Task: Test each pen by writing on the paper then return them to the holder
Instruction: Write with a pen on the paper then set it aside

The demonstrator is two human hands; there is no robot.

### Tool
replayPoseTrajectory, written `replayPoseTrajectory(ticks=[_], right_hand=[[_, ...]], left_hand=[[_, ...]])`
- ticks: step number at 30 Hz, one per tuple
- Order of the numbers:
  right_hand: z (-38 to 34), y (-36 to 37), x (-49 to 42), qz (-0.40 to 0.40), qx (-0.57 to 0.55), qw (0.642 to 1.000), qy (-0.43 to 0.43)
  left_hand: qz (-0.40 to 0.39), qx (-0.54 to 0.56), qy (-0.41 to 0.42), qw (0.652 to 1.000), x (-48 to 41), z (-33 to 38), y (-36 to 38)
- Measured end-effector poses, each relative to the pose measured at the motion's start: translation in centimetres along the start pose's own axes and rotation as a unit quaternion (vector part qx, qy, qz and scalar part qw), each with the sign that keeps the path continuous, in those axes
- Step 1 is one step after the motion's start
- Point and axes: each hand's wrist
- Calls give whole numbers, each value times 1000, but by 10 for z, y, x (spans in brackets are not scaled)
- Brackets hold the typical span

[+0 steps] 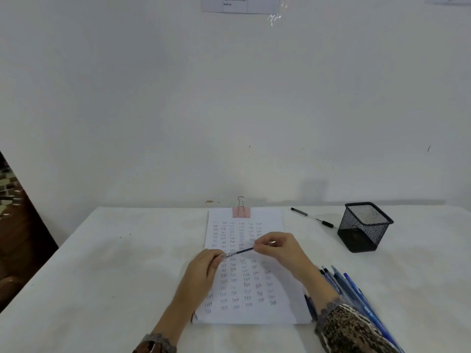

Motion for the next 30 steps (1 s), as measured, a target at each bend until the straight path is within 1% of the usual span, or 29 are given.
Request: replayPoseTrajectory(ticks=[1,2,3,4,5,6,7,8,9,10,11,12,13,14,16,17,19,21,24,28,30], right_hand=[[-9,-4,0,-19,146,989,-15],[-16,-6,-2,-42,296,953,-35],[-21,-4,-4,-66,433,897,-63],[-25,-1,-6,-82,540,833,-91],[-27,1,-9,-88,613,777,-111],[-30,2,-12,-80,650,745,-127],[-33,1,-17,-60,650,745,-139],[-35,-3,-24,-22,606,781,-152],[-36,-7,-31,24,515,842,-156],[-34,-13,-38,71,391,906,-145],[-31,-19,-45,115,248,954,-125],[-27,-23,-52,144,110,979,-98],[-21,-26,-59,153,-13,985,-72],[-14,-29,-65,155,-108,981,-52],[-4,-34,-76,158,-222,962,-35],[-2,-36,-80,163,-249,954,-32],[1,-40,-88,179,-246,952,-40],[2,-40,-94,176,-215,959,-56],[7,-38,-107,168,-186,967,-52],[20,-31,-117,216,-124,968,-41],[27,-26,-115,223,-84,971,-35]], left_hand=[[7,-7,1,1000,0,0,0],[11,-16,5,1000,1,0,-1],[11,-21,10,1000,1,0,-1],[9,-22,13,1000,1,-1,0],[11,-21,11,1000,1,-1,1],[17,-20,3,1000,1,-3,2],[28,-23,-14,999,0,-4,3],[39,-35,-38,998,0,-5,4],[40,-57,-65,995,-1,-7,5],[29,-89,-90,992,-2,-8,6],[8,-124,-104,987,-2,-9,7],[-12,-157,-107,982,-3,-10,9],[-29,-185,-105,977,-4,-10,10],[-42,-208,-105,972,-5,-10,11],[-54,-229,-112,966,-6,-12,12],[-59,-234,-113,964,-7,-13,13],[-62,-241,-113,962,-7,-16,14],[-64,-245,-114,961,-7,-16,14],[-72,-244,-125,959,-8,-13,13],[-72,-238,-128,960,-8,-13,12],[-73,-241,-132,959,-8,-14,13]])
Point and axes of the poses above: each hand's wrist, its own x-axis away from the middle knuckle, its own y-axis out of the palm, z = x × y, and after that the axes turned 8 degrees about -x, right-handed
